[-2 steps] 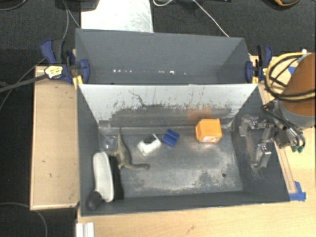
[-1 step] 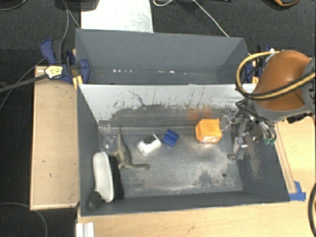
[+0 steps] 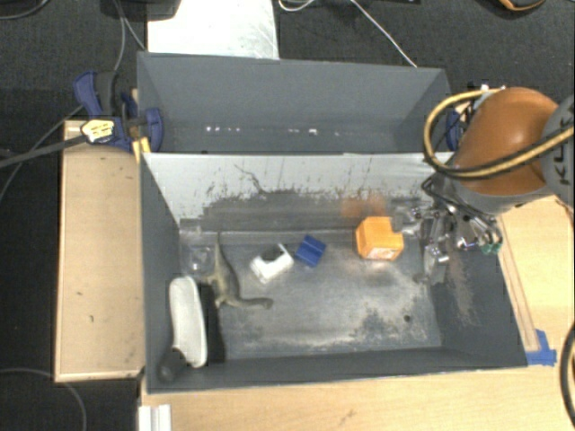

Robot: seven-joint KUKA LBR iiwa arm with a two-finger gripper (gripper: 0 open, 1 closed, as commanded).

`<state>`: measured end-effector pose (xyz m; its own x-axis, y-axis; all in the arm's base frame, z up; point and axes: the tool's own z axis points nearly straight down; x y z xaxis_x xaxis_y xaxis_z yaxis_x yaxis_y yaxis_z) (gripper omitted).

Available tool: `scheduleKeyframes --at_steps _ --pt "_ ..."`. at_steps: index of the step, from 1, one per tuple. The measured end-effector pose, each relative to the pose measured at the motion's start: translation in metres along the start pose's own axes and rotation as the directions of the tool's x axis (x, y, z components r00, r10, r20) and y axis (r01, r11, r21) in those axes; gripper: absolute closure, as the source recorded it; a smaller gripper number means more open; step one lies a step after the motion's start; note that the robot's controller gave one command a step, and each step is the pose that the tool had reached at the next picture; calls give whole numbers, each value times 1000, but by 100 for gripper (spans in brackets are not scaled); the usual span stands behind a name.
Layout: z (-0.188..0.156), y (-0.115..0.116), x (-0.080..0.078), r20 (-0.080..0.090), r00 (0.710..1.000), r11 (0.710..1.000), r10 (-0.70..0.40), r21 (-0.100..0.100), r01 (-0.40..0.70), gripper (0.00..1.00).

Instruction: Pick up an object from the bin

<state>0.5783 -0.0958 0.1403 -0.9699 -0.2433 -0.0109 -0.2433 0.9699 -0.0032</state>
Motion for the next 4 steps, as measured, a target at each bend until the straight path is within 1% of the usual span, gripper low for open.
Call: scheduleKeyframes --at_steps 1,2,3,4 --pt "68 78 -24 9 998 998 58 -7 -58 0" --pt "69 65 -20 4 999 999 32 0 -32 0" --pt "70 112 -40 17 1000 1000 -1 -5 2 0" --pt "48 131 -29 7 998 998 69 -1 -69 0"
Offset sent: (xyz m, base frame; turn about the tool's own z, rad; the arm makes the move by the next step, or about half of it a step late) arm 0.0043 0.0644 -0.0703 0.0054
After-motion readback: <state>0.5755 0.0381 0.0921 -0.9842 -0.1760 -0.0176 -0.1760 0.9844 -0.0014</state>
